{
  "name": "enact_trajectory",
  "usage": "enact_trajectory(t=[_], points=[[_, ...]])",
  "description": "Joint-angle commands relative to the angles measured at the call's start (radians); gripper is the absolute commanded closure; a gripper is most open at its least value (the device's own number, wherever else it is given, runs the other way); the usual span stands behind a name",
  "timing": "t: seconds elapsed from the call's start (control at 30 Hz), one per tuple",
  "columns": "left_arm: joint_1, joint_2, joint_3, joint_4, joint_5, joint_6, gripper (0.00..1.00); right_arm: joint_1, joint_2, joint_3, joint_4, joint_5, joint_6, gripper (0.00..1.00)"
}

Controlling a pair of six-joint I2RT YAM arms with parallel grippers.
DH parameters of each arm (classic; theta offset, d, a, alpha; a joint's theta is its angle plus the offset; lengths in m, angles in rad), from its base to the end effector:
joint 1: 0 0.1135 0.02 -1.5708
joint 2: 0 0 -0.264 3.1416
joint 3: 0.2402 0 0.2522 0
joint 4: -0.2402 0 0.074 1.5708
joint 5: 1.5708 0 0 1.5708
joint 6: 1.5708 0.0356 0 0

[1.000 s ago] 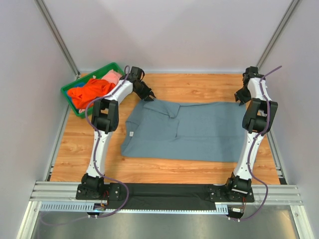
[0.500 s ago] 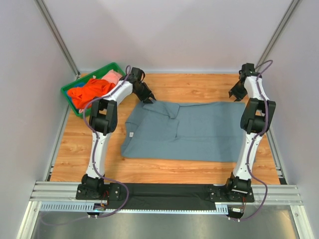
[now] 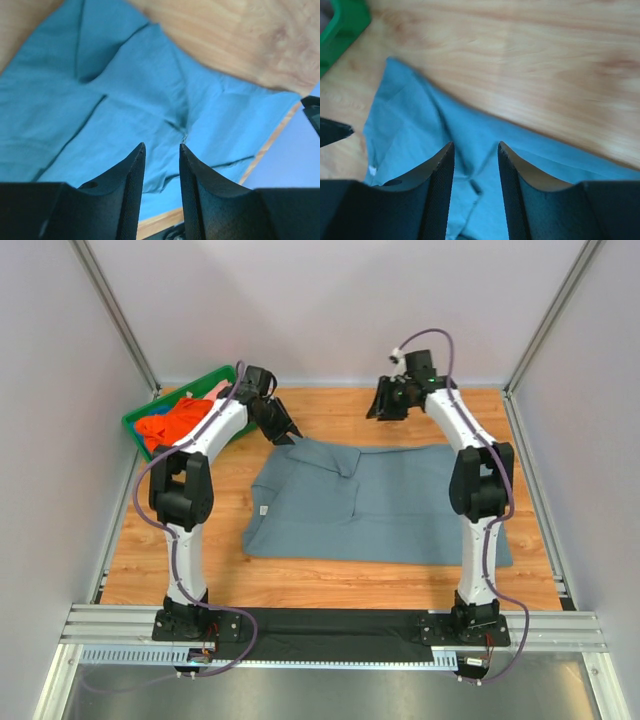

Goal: Fold and stack the t-shirts
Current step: Fold the tshirt

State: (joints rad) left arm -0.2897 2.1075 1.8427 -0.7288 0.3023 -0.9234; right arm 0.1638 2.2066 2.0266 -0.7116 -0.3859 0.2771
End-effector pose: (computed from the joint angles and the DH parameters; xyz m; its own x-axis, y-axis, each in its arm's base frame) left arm 0.4436 -0.1433 0.2437 -0.8261 -0.5484 -0.1301 -0.3822 0.7147 -0.5857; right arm 0.4869 0.0941 0.2578 -0.8435 0.1175 -0.5241 -0.1597 0.8768 0.4535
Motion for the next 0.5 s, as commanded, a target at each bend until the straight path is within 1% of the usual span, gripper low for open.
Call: enact_trajectory(t=[0.0, 0.07, 0.17, 0.33, 0.47], points=[[0.026, -0.105, -0.116, -0.052, 0.008, 0.064, 0.59, 0.087, 0.054, 0.032, 0.041, -0.088, -0.046, 0.58], [0.034, -0.135, -0.187, -0.046, 0.040, 0.089, 0.59, 0.111, 0.077, 0.050, 0.063, -0.102, -0.033, 0.58], [0.035, -0.176, -0.246, -0.061, 0.052, 0.119, 0.59, 0.144, 0.120, 0.073, 0.093, -0.111, -0.010, 0.58], [0.041, -0.225, -0.303, -0.086, 0.049, 0.149, 0.59, 0.178, 0.165, 0.083, 0.084, -0.114, -0.013, 0.58], [0.055, -0.238, -0.342, -0.078, 0.092, 0.156, 0.59, 0.183, 0.197, 0.076, 0.084, -0.148, -0.016, 0.58]])
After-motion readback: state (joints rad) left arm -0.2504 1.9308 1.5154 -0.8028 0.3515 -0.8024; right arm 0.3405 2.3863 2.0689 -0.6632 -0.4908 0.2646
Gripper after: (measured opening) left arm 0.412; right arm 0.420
